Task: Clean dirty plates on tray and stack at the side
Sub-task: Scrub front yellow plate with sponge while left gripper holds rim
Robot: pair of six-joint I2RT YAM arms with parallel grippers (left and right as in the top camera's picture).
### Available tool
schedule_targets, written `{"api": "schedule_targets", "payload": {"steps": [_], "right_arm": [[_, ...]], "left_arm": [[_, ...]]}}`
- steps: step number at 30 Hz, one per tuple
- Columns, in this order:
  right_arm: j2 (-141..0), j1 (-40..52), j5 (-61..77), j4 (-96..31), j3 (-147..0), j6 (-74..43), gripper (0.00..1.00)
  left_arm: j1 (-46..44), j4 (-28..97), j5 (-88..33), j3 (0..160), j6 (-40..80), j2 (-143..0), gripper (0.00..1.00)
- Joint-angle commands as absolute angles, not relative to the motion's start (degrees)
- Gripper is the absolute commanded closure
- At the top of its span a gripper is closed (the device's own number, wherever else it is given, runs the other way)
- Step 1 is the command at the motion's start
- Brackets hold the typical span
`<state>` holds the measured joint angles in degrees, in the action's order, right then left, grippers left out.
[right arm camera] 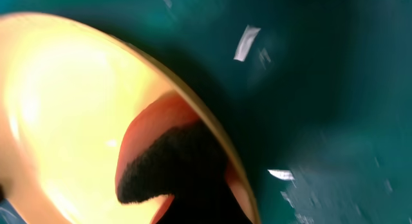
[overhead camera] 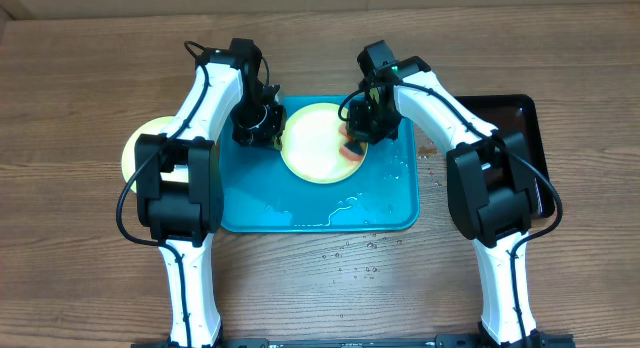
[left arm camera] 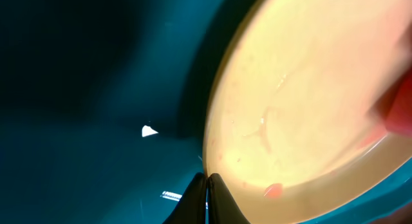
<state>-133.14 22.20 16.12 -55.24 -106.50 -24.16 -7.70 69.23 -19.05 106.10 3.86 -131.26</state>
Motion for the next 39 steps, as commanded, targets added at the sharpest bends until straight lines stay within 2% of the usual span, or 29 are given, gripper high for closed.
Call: {"api": "schedule_targets", "payload": {"steps": [1,7,20,28,32,34,39], "right_arm": [[-132.9,23.2,18.4,-51.8,-106.9,-24.1,0.96],[-132.9,26.5,21.1,-48.7,-106.9,-26.7,0.96],[-132.9,31.7,22.6,-54.1,-106.9,-26.6,0.96],[-132.9,31.3,22.6,-54.6,-106.9,-26.7,0.96],[-132.9,31.3,22.6,-54.6,-106.9,-26.7,0.96],[-132.9,31.3,22.6,-54.6,-106.9,-26.7,0.96],[-132.9,31.0,22.1,-54.5,-106.9,-26.7,0.96]], "left_arm": [[-7.1,69.2,-17.4,107.4,2.9,-130.4,0.96],[-7.1,69.5,-17.4,107.4,2.9,-130.4,0.96],[-7.1,68.5,-17.4,107.4,3.5,-130.4,0.96],[-8.7,64.9,-17.4,107.0,6.8,-130.4,0.79],[-10.0,64.3,-17.4,105.5,6.8,-130.4,0.78],[-10.3,63.8,-17.4,104.7,6.8,-130.4,0.78],[-10.5,63.4,-17.4,103.2,6.9,-130.4,0.96]]}}
